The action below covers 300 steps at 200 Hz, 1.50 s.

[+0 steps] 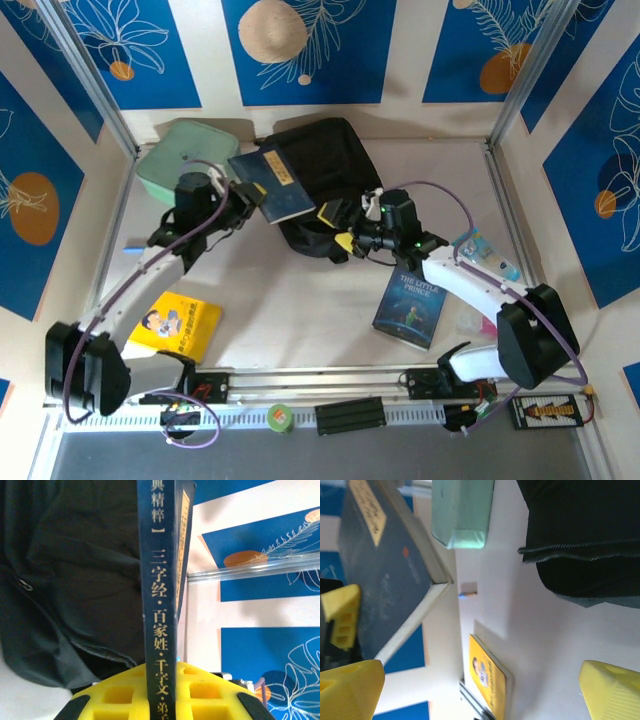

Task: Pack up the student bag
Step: Pass the book.

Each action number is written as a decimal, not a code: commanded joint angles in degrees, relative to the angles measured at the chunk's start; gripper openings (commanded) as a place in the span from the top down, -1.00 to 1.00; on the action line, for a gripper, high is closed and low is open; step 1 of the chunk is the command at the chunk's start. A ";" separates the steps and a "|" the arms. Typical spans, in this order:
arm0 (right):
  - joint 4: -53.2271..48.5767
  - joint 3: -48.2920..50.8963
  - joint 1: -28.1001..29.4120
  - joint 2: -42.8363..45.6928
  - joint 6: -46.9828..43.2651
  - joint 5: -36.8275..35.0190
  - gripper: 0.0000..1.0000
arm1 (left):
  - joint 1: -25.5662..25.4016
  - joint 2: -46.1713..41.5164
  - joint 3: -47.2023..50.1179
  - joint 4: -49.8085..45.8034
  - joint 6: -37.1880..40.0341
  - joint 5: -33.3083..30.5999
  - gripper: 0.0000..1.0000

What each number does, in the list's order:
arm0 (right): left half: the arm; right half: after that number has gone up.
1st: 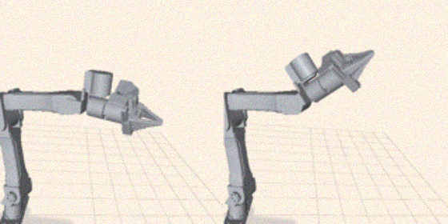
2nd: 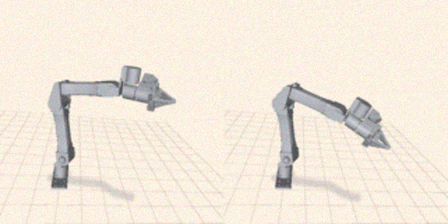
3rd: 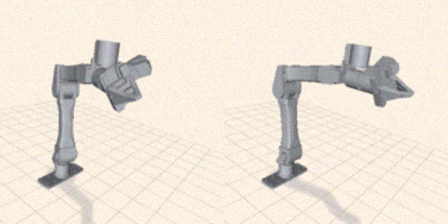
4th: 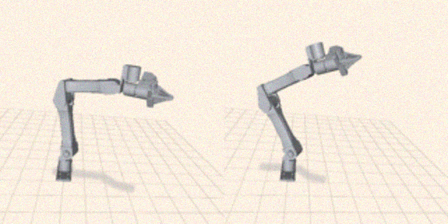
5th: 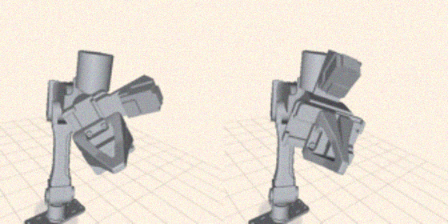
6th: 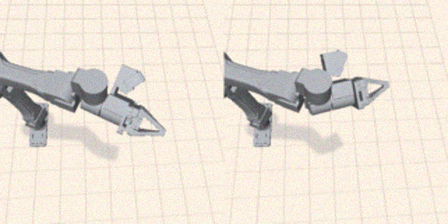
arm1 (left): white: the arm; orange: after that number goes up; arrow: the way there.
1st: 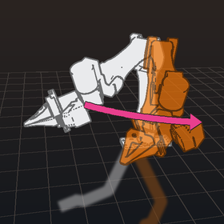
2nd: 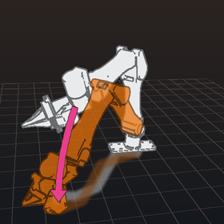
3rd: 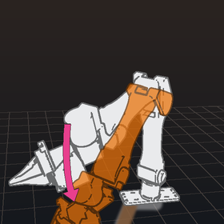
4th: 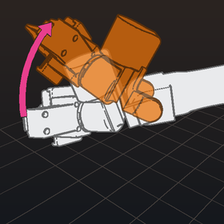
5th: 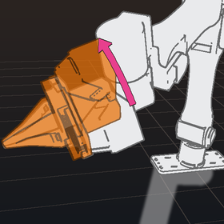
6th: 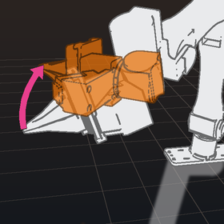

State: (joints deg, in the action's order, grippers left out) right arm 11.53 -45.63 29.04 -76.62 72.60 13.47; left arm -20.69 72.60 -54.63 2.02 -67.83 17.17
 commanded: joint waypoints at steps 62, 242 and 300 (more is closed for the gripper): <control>24.63 -0.17 -2.27 -3.05 19.95 1.63 -0.96 | -9.50 10.59 -6.59 20.49 -15.61 -9.45 1.00; 7.86 -8.17 -3.86 -3.43 8.46 -3.89 0.85 | -11.22 2.54 -1.20 5.73 -1.54 -17.66 -0.05; -10.35 -6.71 -12.43 4.17 -1.65 -1.54 0.89 | -11.46 4.82 -5.62 -7.58 34.30 -12.99 -0.79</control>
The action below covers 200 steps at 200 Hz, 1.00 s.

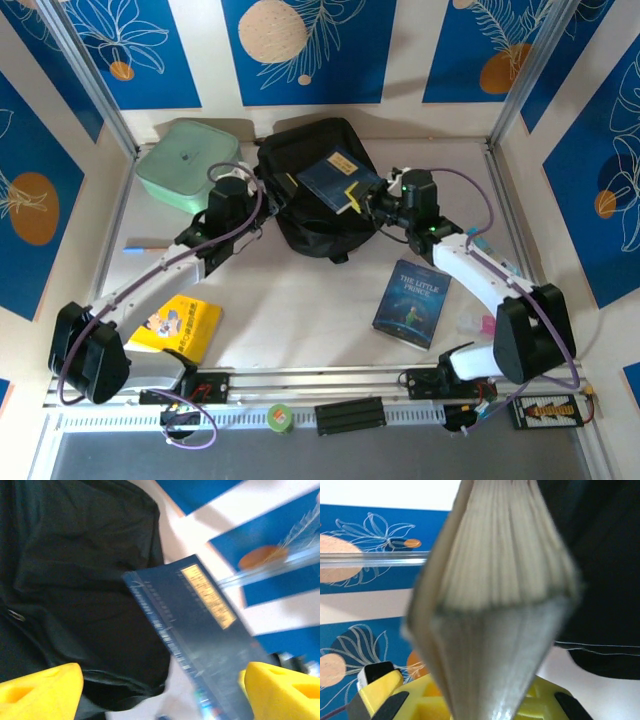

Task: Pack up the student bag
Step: Pass the book, then open the student bag at the top-center of the table.

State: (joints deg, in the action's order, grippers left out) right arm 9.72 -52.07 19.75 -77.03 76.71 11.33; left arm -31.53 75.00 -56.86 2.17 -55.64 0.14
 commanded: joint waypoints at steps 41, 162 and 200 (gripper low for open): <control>-13.92 5.40 -11.44 12.24 -6.66 4.14 0.88 | -1.86 13.37 -16.25 -23.03 47.89 7.37 -0.88; -28.86 9.16 -21.77 23.75 -9.41 3.44 0.88 | -3.28 33.37 -34.65 -37.47 95.37 17.87 -0.41; -29.53 8.77 -21.49 24.58 -8.69 3.11 0.88 | -4.22 42.64 -47.23 -50.90 103.44 17.18 -0.04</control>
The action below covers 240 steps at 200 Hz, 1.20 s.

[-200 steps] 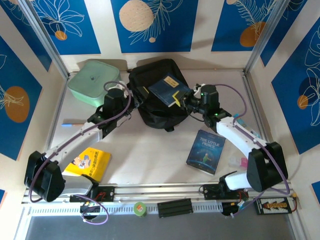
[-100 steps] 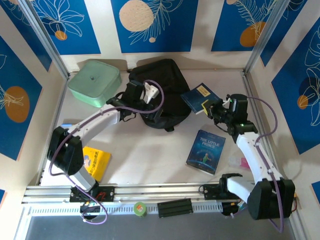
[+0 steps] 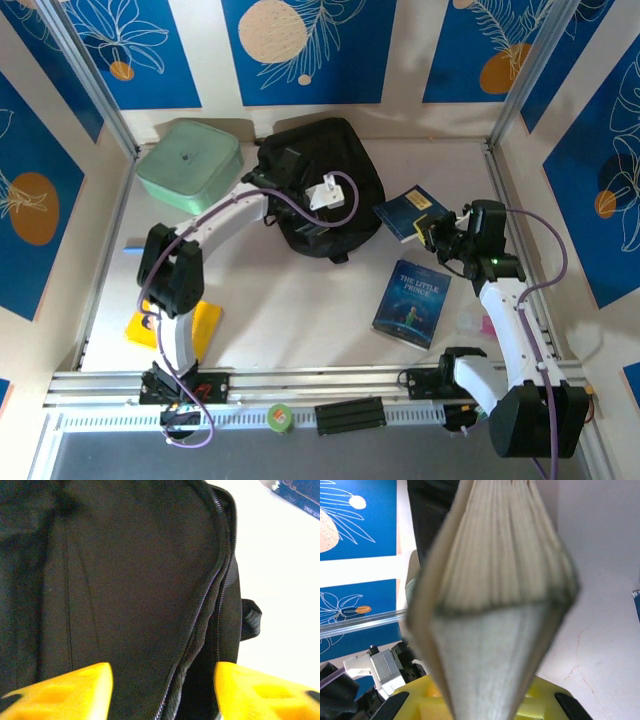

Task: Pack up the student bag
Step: Open the student bag at the top-center of the table.

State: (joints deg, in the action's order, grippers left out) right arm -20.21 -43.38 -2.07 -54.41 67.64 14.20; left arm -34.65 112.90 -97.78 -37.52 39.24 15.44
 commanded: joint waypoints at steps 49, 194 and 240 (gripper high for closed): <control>2.08 1.97 0.85 2.56 2.58 -0.53 0.87 | -1.81 7.94 -10.03 -11.92 10.86 -2.58 0.24; -4.55 0.47 -5.56 8.63 -2.67 -2.08 0.85 | -2.62 1.41 -13.53 -6.04 4.77 -4.02 1.00; -4.81 2.10 -5.11 11.49 -4.05 -0.67 0.85 | -0.90 -4.16 -7.86 10.68 -11.45 -11.88 1.00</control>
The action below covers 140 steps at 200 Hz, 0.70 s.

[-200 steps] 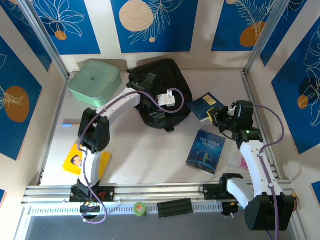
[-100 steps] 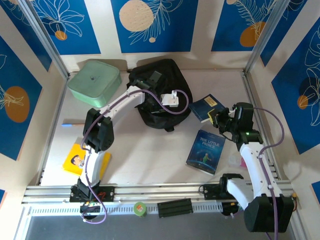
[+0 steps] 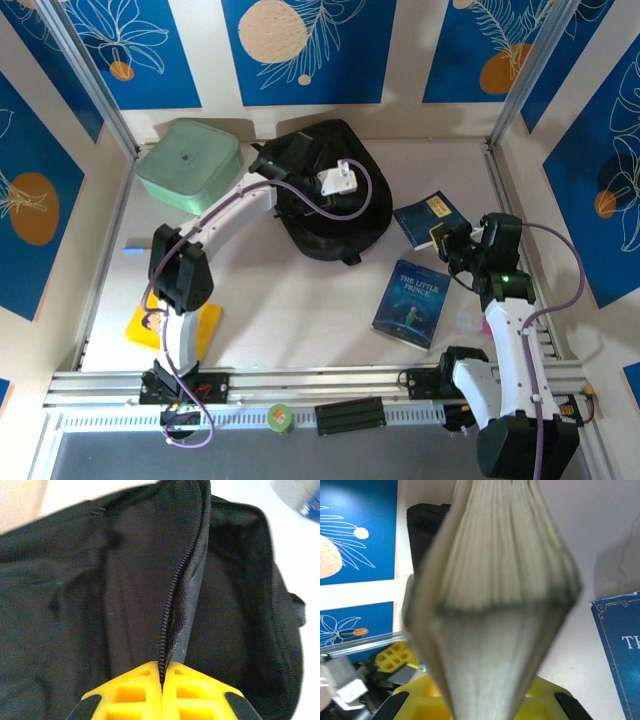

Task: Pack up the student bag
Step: Open the student bag at the top-center of the table, then place the loose stationery in the student bag.

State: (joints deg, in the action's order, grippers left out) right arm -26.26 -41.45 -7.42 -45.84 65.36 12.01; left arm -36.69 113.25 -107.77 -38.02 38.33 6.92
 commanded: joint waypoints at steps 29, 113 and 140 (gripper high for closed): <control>8.12 3.31 2.10 3.12 1.30 6.52 0.85 | 1.17 -9.85 10.24 22.67 -13.92 -0.56 1.00; 24.32 1.26 13.27 -13.44 12.27 8.25 0.84 | 1.18 -16.96 20.73 36.03 -14.77 6.56 1.00; 29.30 -1.60 16.94 -22.00 15.42 7.34 0.84 | 1.18 -18.15 22.84 40.04 -14.98 10.15 1.00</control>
State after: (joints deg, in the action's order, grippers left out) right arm -5.48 -39.05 7.03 -62.65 76.90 18.46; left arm -35.73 99.02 -85.91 -6.76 24.25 11.00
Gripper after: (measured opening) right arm 0.130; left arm 0.060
